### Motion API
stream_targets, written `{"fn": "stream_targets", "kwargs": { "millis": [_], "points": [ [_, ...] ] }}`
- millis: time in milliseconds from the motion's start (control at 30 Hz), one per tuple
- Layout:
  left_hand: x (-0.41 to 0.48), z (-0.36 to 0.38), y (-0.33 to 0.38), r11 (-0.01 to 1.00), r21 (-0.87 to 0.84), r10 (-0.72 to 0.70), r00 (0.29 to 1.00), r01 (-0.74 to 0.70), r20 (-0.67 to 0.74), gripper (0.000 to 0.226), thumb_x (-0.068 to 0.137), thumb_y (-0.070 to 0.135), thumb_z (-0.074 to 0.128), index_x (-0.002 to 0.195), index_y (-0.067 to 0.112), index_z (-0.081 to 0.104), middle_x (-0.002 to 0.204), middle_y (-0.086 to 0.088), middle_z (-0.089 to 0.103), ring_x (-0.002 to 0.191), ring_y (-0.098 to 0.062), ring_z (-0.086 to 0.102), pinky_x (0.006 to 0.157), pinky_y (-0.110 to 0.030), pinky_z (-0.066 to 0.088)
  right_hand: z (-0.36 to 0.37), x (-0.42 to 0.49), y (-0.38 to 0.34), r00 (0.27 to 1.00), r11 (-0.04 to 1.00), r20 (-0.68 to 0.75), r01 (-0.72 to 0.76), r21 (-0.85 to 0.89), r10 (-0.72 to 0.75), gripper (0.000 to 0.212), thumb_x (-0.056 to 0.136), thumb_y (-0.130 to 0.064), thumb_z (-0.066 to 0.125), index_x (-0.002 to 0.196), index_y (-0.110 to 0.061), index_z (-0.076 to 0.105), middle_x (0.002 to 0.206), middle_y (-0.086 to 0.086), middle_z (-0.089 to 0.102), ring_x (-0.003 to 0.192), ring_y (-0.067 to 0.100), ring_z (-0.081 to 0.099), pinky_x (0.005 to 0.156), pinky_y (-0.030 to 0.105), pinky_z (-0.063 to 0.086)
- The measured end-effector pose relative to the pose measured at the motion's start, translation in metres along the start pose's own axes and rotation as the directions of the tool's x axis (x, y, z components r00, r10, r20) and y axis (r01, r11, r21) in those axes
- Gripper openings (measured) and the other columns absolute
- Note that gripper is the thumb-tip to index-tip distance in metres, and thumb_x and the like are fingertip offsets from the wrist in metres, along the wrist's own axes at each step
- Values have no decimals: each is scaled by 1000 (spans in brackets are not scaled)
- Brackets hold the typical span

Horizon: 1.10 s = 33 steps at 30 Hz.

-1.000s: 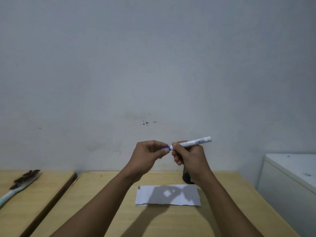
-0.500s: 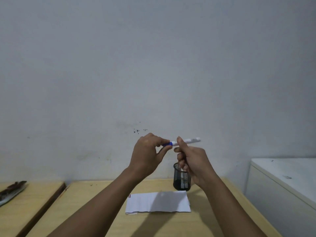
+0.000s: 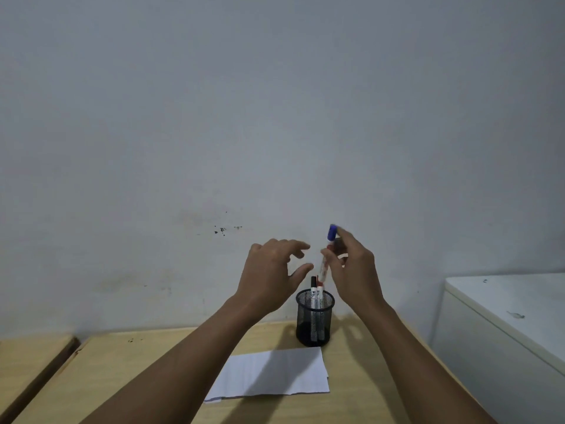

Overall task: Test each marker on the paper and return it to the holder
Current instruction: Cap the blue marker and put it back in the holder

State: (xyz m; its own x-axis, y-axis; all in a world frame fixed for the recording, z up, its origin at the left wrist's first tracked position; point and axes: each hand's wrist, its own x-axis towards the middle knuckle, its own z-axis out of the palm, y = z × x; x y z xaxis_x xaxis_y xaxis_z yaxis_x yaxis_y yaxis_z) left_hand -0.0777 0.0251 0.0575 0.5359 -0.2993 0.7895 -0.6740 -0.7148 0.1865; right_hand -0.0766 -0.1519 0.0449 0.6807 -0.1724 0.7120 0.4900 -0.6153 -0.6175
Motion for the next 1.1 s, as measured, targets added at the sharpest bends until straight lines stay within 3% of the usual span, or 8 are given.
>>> {"fn": "stream_targets", "kwargs": {
  "millis": [100, 233, 367, 533, 633, 767, 1000, 1100],
  "points": [
    [-4, 29, -13, 992, 100, -105, 966, 83, 238, 43, 85, 55, 63, 121, 33, 61, 113, 13, 69, 102, -11, 60, 89, -39, 44, 5, 6, 21, 996, 997, 48, -74, 5, 73, 59, 95, -8, 66, 144, -29, 40, 93, -3, 67, 83, 13, 68, 66, 16, 50],
    [-12, 68, -31, 959, 208, -268, 858, 194, 438, 63, 80, 66, 59, 132, 31, 54, 137, 5, 58, 124, -17, 50, 101, -44, 41, 20, 8, 52, 987, 989, 85, -131, -66, 137, 48, 96, -9, 65, 134, -31, 46, 102, 0, 64, 84, 13, 66, 71, 28, 58],
    [-15, 91, -36, 936, 247, -350, 757, 252, 552, 81, 77, 71, 60, 141, 24, 46, 147, -1, 49, 130, -22, 45, 105, -47, 36, 36, 6, 80, 960, 968, 153, -217, -129, 236, 48, 97, -10, 62, 135, -35, 47, 112, 0, 62, 84, 12, 65, 78, 39, 62],
    [-15, 105, -41, 936, 177, -351, 759, 305, 548, 52, 80, 62, 64, 121, 29, 66, 122, 2, 69, 108, -17, 60, 94, -40, 43, 52, 1, 104, 918, 939, 230, -282, -195, 323, 54, 95, -9, 64, 142, -28, 47, 118, 3, 65, 98, 20, 67, 83, 40, 61],
    [-16, 108, -44, 933, 156, -356, 769, 325, 530, 51, 79, 61, 67, 119, 29, 68, 119, 4, 70, 106, -17, 61, 93, -43, 45, 55, -3, 112, 902, 920, 256, -274, -282, 347, 49, 95, -15, 63, 140, -28, 51, 120, 3, 67, 98, 20, 66, 83, 41, 59],
    [-17, 110, -47, 931, 144, -360, 773, 336, 522, 53, 77, 62, 68, 120, 30, 67, 120, 5, 70, 103, -16, 63, 90, -41, 46, 58, -5, 113, 887, 899, 290, -246, -361, 359, 44, 102, -22, 50, 146, -25, 50, 134, 3, 62, 116, 21, 61, 94, 43, 55],
    [-20, 98, -43, 927, 156, -371, 773, 341, 515, 64, 82, 64, 60, 133, 25, 56, 137, 3, 59, 125, -19, 52, 102, -44, 37, 55, -6, 94, 902, 886, 309, -148, -439, 303, 51, 106, -26, 39, 156, -29, 31, 143, 7, 52, 126, 24, 54, 97, 43, 52],
    [-24, 78, -49, 919, 185, -394, 790, 348, 469, 72, 83, 68, 54, 139, 22, 50, 144, 3, 53, 132, -18, 47, 105, -47, 35, 53, -9, 74, 909, 894, 323, -104, -436, 263, 49, 106, -32, 38, 155, -26, 34, 140, 6, 51, 128, 25, 50, 98, 47, 49]
  ]
}}
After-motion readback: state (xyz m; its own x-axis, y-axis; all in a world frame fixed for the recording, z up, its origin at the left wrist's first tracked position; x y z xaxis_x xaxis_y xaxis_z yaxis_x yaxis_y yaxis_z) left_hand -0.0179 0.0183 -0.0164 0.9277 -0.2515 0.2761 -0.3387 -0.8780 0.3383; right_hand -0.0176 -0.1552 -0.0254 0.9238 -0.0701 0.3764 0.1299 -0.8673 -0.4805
